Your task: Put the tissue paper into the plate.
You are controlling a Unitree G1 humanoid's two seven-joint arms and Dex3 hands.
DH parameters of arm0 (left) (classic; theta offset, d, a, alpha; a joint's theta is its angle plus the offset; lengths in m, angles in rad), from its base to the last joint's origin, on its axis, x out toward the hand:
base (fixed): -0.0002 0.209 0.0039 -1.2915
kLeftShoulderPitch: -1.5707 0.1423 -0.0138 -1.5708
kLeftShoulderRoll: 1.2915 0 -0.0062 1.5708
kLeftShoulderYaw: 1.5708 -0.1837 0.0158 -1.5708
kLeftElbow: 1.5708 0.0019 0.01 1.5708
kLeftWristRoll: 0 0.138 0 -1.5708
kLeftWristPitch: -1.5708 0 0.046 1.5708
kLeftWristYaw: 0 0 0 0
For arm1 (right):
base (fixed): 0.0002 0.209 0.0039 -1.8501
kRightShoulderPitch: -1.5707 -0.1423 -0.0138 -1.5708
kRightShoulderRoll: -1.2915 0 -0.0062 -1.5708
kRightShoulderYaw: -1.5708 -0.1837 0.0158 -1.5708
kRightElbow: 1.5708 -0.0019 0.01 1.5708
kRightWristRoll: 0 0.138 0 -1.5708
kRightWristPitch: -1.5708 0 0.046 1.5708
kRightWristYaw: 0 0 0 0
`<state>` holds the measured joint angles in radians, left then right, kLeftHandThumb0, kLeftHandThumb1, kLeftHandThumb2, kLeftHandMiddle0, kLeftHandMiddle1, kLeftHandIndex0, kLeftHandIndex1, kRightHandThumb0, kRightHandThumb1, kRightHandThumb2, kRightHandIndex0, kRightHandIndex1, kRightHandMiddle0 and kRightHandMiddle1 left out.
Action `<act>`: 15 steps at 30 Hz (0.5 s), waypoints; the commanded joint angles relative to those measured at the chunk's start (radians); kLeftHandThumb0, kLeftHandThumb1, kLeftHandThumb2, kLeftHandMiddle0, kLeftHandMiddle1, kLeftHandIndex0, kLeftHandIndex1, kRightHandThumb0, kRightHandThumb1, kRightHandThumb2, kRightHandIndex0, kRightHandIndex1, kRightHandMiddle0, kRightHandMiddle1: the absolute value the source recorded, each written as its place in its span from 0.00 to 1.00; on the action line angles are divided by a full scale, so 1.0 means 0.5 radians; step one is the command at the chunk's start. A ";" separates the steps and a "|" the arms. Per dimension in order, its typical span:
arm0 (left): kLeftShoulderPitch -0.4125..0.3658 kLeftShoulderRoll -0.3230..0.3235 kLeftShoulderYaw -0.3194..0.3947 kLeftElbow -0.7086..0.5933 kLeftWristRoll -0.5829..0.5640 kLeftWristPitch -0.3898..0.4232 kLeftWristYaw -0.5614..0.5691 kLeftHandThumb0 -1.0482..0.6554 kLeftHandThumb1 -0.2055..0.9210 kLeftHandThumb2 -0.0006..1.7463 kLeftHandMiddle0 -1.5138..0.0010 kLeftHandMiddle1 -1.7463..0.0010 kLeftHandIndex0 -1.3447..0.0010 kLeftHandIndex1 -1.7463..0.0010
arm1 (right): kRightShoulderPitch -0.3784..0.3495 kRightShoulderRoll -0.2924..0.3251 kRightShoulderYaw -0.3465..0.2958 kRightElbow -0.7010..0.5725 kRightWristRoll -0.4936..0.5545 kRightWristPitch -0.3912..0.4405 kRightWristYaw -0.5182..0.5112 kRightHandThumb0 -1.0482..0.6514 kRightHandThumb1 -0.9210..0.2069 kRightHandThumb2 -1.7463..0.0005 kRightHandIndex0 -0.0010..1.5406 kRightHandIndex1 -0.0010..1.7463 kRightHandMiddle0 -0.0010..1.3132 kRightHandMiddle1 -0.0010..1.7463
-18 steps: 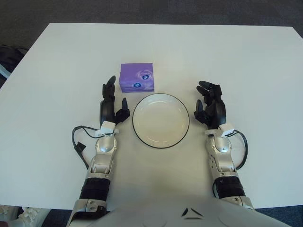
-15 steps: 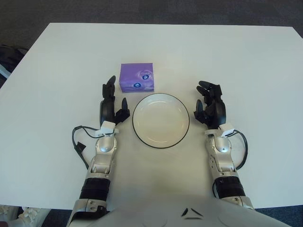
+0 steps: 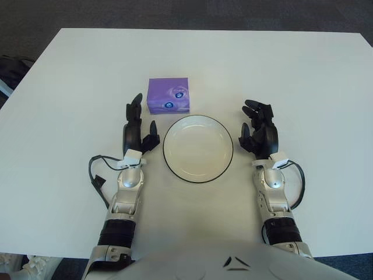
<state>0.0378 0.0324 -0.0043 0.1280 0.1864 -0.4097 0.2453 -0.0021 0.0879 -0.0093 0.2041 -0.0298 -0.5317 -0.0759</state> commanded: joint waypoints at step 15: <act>0.195 0.128 0.188 -0.400 0.122 0.234 0.022 0.20 1.00 0.46 0.84 1.00 1.00 0.66 | 0.244 -0.005 0.004 0.377 -0.027 0.022 -0.024 0.39 0.14 0.55 0.25 0.50 0.00 0.62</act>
<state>0.1118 0.0628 0.0359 0.0047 0.2109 -0.3437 0.2404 -0.0066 0.0882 -0.0030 0.2040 -0.0293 -0.5299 -0.0815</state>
